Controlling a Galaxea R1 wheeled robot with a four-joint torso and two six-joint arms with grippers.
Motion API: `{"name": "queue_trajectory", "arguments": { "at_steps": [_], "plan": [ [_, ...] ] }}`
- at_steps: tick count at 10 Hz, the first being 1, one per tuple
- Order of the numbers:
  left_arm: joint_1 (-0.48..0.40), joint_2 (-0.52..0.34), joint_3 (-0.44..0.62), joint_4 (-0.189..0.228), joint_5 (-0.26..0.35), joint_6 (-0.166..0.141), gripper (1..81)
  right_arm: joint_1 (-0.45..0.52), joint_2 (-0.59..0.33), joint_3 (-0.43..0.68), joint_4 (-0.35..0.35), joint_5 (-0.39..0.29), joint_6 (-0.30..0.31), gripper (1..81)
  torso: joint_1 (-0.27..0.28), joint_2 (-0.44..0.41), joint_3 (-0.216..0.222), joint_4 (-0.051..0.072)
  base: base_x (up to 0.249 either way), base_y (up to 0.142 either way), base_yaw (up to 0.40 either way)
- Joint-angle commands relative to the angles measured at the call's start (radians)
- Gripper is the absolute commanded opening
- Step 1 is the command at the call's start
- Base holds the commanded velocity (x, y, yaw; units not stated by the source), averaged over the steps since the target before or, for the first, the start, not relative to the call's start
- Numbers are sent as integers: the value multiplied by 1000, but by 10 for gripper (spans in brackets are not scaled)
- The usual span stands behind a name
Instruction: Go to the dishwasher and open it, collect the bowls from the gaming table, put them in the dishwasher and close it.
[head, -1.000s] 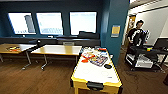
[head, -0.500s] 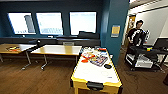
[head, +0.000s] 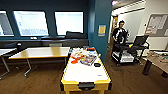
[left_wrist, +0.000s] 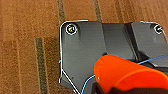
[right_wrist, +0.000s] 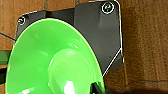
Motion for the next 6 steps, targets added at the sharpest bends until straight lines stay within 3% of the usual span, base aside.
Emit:
{"name": "queue_trajectory", "arguments": {
  "at_steps": [1, 6],
  "plan": [
    [-42, -11, -5, 11, 45, 5, 10, 46, -8, -1, -19, -52, -3, 10, 0, 0, 0, 0, 0, 0, -391],
    [-45, 1, -5, 11, 45, 5, 10, 44, -1, -3, -25, -52, -3, 10, 0, 0, 0, 0, 0, 0, -391]
  ]
}}
